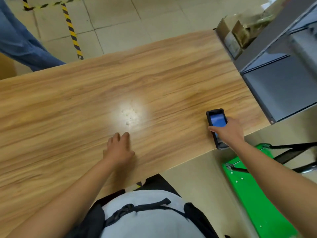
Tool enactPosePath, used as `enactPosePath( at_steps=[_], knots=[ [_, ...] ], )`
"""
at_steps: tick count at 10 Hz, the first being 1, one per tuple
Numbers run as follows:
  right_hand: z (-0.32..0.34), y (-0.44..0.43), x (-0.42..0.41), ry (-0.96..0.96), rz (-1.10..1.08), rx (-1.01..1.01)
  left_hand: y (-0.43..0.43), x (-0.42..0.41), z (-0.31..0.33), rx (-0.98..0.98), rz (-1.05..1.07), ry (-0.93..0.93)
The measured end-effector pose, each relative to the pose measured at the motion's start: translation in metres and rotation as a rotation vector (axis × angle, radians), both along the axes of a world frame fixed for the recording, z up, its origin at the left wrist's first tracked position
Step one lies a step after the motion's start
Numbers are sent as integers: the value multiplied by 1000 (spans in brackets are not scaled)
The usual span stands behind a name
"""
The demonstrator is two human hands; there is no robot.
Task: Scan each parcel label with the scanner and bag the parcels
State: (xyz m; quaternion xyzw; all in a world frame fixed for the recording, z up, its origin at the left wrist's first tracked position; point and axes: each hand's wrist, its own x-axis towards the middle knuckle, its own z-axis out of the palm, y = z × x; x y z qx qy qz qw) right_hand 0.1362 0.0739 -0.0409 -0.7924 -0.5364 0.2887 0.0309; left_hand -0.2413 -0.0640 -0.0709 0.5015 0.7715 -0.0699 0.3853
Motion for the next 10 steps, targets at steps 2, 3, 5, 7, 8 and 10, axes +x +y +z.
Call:
enactPosePath(
  at_steps=[2,3,5,7,8,10],
  knots=[
    [-16,44,29,-111,118,-12,-8,28,-8,-99,43,84],
    [-23,48,31,-119,131,-19,-7,32,-10,-109,52,115],
    [-35,48,31,-151,177,-32,-8,40,-12,-87,103,125],
    [-36,48,31,-172,190,-45,-9,43,-17,-76,140,121],
    [-35,49,32,-177,205,-74,-12,42,-21,-70,150,111],
    [-13,42,30,-132,199,-53,-27,28,-17,-58,141,40]
  ],
)
